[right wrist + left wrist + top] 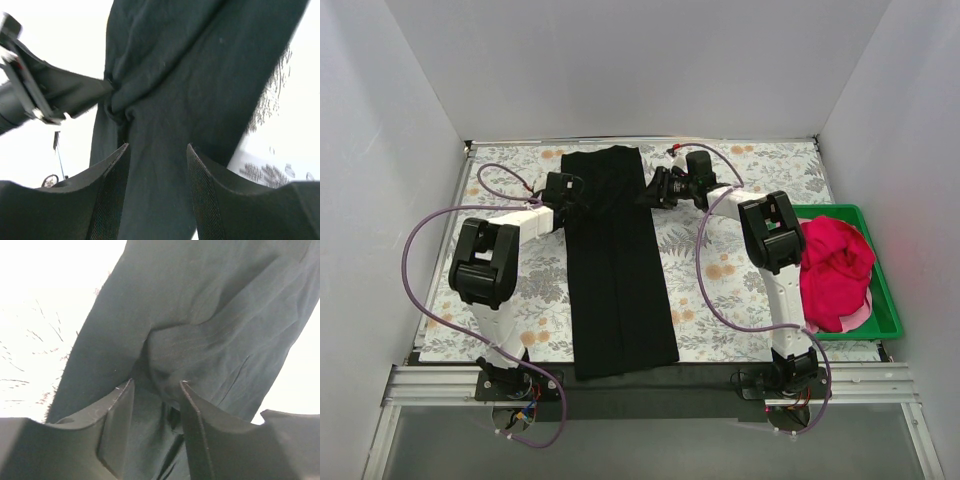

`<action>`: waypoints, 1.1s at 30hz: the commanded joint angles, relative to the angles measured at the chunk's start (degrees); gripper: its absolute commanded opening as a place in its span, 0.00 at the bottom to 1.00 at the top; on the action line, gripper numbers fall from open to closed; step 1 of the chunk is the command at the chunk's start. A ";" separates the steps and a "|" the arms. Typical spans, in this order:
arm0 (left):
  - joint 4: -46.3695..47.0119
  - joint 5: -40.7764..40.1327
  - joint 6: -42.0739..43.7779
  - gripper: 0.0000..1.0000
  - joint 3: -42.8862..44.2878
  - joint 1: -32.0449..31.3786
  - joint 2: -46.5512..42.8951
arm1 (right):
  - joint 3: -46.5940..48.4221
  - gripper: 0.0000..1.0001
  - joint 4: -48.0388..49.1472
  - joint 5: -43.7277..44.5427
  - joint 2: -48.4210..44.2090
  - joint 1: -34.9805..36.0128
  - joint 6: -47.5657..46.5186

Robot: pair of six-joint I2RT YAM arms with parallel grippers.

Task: Fold and stack the t-shirts
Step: Fold the tshirt

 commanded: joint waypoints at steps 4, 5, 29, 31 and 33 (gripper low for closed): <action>-2.20 -5.80 13.83 0.41 9.85 0.31 -3.11 | -6.10 0.48 2.16 -1.02 -9.31 -0.29 -3.08; -2.20 -5.98 16.02 0.40 10.83 0.31 -2.41 | -8.11 0.48 2.16 -1.02 -10.19 -0.37 -3.69; 3.86 -0.80 27.29 0.30 24.02 -0.39 15.18 | -29.14 0.48 0.58 -0.84 -26.37 -0.46 -8.97; 4.30 -0.18 27.38 0.31 24.02 -0.48 15.52 | -29.23 0.47 0.40 -0.84 -26.37 -0.38 -9.15; 4.39 -0.09 27.55 0.31 24.20 -0.74 15.79 | -29.32 0.47 0.23 -0.84 -26.46 -0.38 -9.32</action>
